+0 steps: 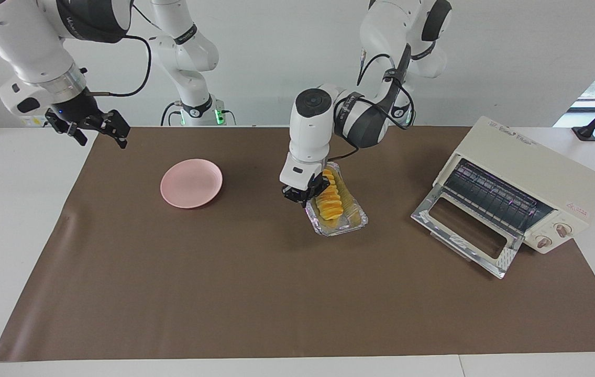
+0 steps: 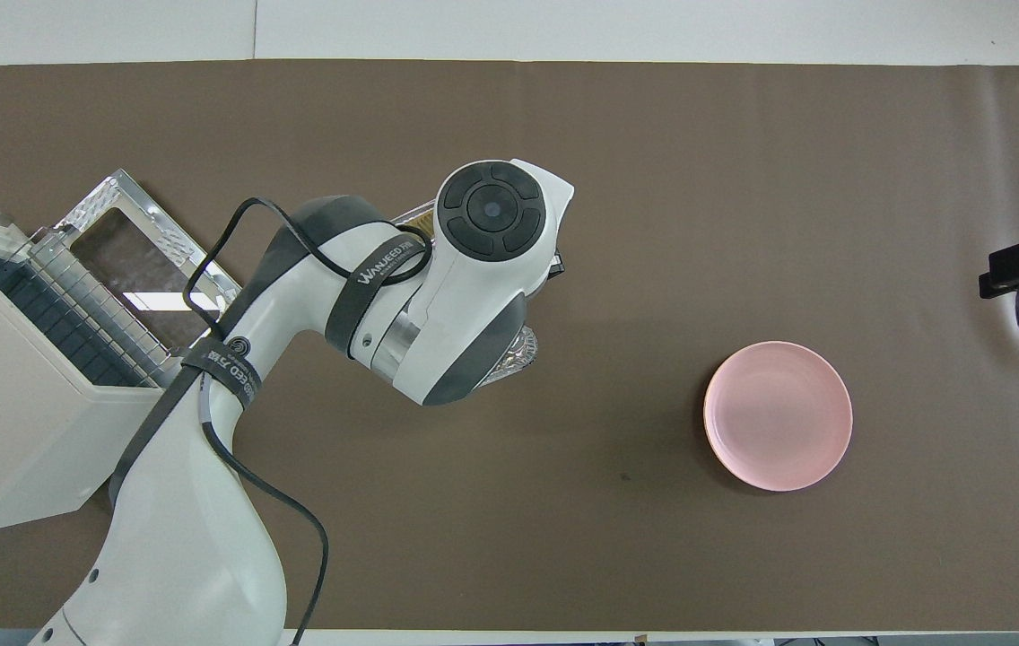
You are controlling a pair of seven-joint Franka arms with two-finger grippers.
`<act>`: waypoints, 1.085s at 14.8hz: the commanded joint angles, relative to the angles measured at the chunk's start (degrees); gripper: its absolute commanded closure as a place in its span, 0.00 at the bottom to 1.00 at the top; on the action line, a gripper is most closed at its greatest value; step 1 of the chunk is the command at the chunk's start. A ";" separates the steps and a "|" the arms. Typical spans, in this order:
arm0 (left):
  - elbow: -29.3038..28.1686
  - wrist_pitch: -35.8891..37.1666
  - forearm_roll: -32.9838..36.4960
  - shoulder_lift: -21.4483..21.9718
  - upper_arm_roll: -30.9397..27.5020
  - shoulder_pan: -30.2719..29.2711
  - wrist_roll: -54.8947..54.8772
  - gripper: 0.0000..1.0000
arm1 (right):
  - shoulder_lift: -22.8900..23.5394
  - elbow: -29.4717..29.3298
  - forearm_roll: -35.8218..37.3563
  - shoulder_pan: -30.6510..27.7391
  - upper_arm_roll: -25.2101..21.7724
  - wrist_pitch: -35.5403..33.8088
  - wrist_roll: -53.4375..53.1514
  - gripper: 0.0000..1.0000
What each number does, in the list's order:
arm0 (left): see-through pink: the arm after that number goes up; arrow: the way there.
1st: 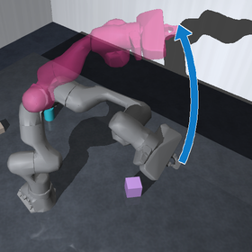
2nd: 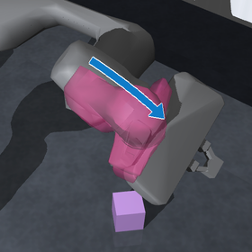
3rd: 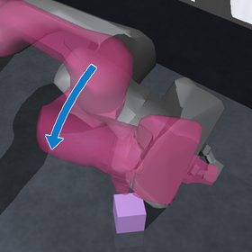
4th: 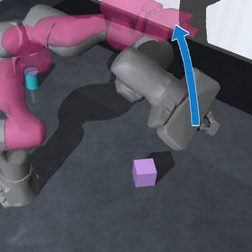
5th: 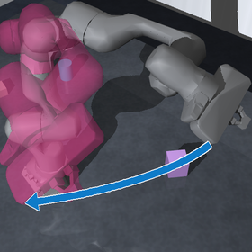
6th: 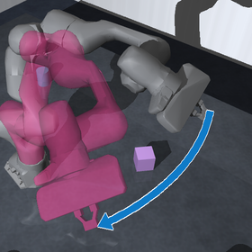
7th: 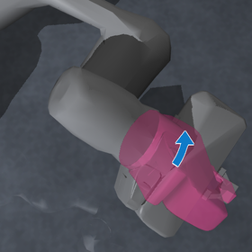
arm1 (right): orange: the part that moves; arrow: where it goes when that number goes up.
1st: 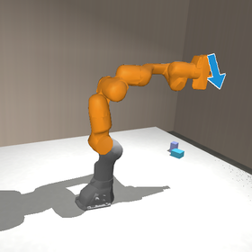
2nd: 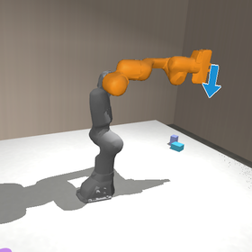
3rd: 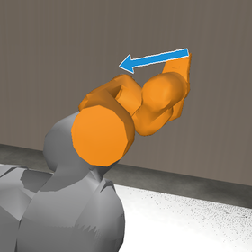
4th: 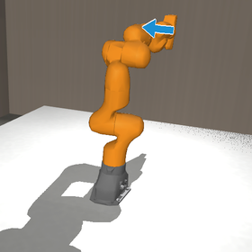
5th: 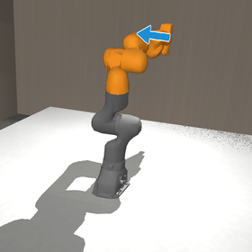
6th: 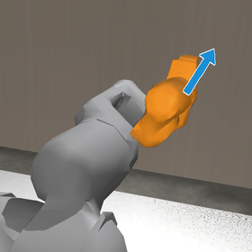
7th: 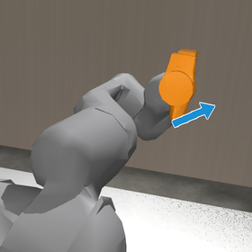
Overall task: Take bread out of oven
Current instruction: 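Pull the foil tray out with the left gripper toward the plate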
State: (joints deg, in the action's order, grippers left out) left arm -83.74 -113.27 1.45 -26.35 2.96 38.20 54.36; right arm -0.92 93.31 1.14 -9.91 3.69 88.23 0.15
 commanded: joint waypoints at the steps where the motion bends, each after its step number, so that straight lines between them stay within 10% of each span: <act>1: 0.60 -1.51 -1.45 -1.24 -0.59 1.17 -0.91 1.00 | -1.27 2.13 -0.44 -1.08 0.35 1.68 2.05 0.00; 16: 0.42 -3.89 1.45 -6.16 -1.47 13.91 -7.63 1.00 | 5.67 3.19 -0.70 4.98 1.23 14.15 -1.11 0.00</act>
State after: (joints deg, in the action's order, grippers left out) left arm -85.05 -117.64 1.64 -30.51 2.96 49.64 44.71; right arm 4.29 96.21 1.07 -5.15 4.81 100.79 0.12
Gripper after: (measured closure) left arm 0.982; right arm 0.000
